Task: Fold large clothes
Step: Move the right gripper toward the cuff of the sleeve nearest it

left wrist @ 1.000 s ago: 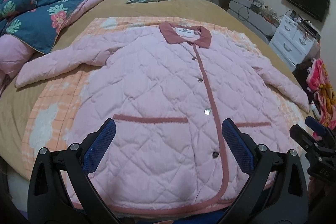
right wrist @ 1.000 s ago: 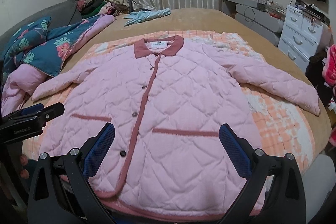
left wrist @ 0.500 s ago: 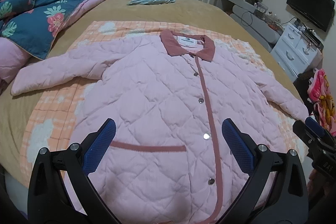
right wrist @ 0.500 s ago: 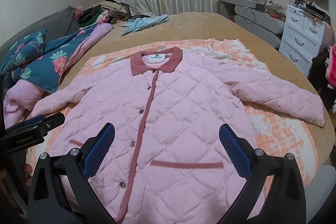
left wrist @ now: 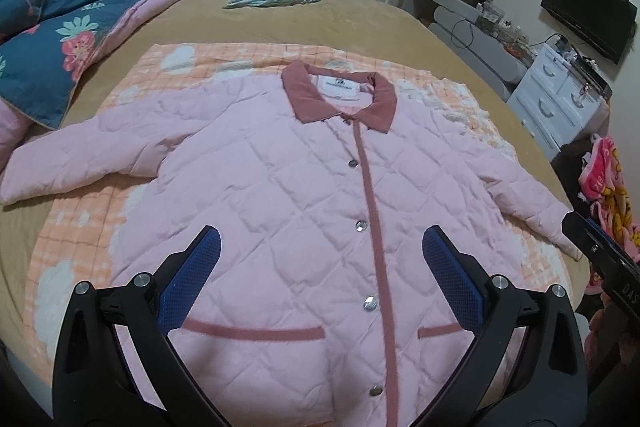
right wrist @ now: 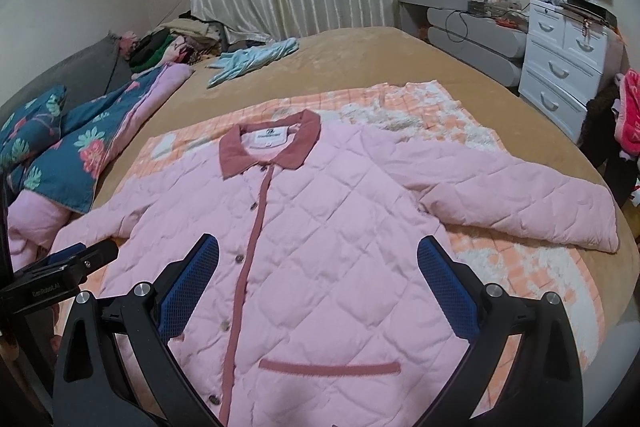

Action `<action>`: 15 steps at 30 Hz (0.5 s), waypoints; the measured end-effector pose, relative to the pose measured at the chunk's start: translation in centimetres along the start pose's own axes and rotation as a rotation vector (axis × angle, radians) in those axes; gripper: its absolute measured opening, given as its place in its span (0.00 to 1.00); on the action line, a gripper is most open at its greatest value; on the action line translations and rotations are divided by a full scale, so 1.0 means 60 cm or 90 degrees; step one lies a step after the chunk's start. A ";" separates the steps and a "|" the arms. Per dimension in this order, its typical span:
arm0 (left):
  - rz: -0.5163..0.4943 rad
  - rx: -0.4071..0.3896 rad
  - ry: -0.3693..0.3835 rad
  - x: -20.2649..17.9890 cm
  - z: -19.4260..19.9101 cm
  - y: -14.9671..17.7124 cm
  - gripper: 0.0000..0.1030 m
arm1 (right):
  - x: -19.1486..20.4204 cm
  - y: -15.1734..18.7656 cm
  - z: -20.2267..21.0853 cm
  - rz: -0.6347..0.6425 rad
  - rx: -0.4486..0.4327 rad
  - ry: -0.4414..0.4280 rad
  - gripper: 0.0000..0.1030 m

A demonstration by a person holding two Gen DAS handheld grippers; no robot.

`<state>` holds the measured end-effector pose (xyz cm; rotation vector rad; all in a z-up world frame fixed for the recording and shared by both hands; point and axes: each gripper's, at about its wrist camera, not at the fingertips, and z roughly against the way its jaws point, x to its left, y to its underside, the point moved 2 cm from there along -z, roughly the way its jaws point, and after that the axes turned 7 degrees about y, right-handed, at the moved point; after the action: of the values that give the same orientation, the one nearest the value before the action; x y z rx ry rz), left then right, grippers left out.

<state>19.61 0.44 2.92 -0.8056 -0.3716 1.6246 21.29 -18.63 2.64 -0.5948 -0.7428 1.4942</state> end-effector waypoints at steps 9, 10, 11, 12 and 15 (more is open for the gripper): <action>-0.014 0.007 0.006 -0.036 -0.041 -0.032 0.92 | -0.052 -0.030 -0.028 -0.036 -0.004 0.020 0.96; -0.016 0.008 0.006 -0.039 -0.044 -0.033 0.92 | -0.059 -0.032 -0.030 -0.041 -0.005 0.022 0.96; -0.019 0.010 0.007 -0.045 -0.049 -0.036 0.92 | -0.066 -0.034 -0.031 -0.045 -0.006 0.023 0.96; -0.022 0.011 0.007 -0.049 -0.053 -0.038 0.92 | -0.074 -0.036 -0.034 -0.051 -0.006 0.029 0.96; -0.029 0.017 0.010 -0.063 -0.066 -0.044 0.92 | -0.100 -0.041 -0.042 -0.069 -0.006 0.039 0.96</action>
<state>24.38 -3.35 2.93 -0.7839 -0.3548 1.5776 25.16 -24.37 2.41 -0.5953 -0.7248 1.3675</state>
